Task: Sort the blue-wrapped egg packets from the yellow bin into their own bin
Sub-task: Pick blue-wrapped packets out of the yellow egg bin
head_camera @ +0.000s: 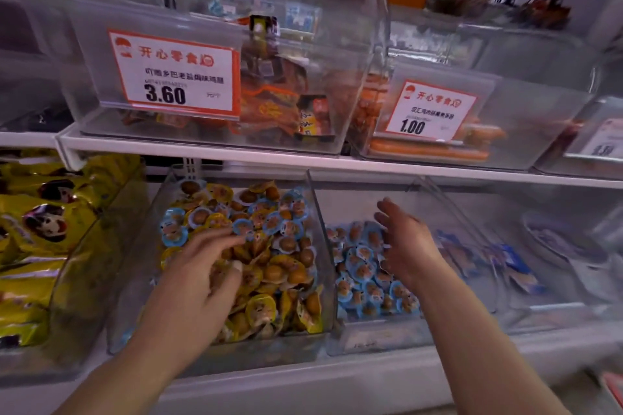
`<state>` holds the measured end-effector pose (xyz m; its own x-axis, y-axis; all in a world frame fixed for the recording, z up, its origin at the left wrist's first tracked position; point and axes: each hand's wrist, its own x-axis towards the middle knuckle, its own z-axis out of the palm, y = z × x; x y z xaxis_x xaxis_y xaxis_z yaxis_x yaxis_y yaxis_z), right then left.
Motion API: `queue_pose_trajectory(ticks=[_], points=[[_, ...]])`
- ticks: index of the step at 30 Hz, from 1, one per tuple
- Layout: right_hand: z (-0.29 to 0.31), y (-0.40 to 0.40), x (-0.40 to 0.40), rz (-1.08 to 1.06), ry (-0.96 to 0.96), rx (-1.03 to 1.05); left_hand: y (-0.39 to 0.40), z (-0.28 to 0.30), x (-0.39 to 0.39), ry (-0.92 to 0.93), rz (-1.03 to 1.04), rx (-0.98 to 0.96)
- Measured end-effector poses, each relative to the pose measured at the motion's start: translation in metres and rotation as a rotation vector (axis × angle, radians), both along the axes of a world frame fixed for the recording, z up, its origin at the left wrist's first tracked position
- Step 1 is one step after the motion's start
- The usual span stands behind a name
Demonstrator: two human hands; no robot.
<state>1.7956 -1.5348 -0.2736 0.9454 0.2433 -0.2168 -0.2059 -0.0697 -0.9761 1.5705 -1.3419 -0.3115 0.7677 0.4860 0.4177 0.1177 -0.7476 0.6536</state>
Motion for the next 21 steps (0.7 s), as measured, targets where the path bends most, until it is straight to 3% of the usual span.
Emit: queue_pose_trajectory(ticks=[3, 7, 10, 15, 18, 21], points=[[-0.024, -0.012, 0.021, -0.029, -0.121, -0.337, 0.017, -0.007, -0.004, 0.138, 0.138, 0.088], [-0.029, -0.009, 0.009, -0.092, -0.41, -0.321, 0.026, -0.014, -0.006, 0.377, 0.142, 0.173], [-0.011, 0.011, -0.024, -0.009, -0.694, -0.267, 0.02, -0.017, -0.007, 0.452, 0.102, 0.271], [0.003, 0.075, -0.099, 0.354, -0.898, -0.213, 0.013, -0.005, -0.021, 0.52, 0.151, 0.375], [-0.007, 0.136, -0.115, 0.652, -0.939, -0.401, 0.006, 0.003, -0.039, 0.505, 0.162, 0.453], [-0.021, 0.193, -0.109, 0.869, -0.983, -0.693, 0.007, 0.013, -0.061, 0.341, 0.13, 0.455]])
